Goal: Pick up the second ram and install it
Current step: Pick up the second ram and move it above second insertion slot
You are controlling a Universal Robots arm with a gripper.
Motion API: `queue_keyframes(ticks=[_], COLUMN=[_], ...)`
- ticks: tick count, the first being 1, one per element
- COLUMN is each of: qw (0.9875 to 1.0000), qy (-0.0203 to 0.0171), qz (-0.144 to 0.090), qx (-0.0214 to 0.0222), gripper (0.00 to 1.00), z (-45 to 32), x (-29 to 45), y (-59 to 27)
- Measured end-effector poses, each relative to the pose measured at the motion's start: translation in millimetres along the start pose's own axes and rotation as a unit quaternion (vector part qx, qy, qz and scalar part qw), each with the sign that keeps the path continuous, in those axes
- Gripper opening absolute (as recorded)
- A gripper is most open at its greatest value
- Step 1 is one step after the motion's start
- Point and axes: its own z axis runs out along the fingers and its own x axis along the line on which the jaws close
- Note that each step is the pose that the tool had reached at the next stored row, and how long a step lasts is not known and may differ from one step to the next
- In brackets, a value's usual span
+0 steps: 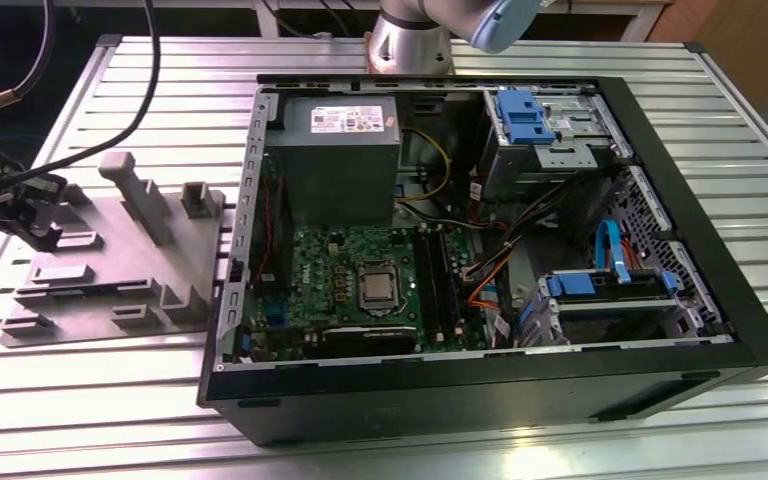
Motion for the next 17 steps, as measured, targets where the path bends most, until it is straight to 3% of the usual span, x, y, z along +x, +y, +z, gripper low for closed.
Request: queue_keyframes(ticks=[6,10,14,17], qw=[1.0000,0.9997,0.9980,0.9959], qy=[0.0002,0.0012,0.0028,0.0040], qz=[-0.004,-0.026,-0.063,-0.090], qx=[-0.0001,-0.0008,-0.0019,-0.0026], gripper=[0.10,0.10,0.10,0.10], z=[0.1,0.6,1.3,1.8], x=[-0.5,-0.5,-0.4,-0.4], y=[0.0,0.0,-0.1,-0.1])
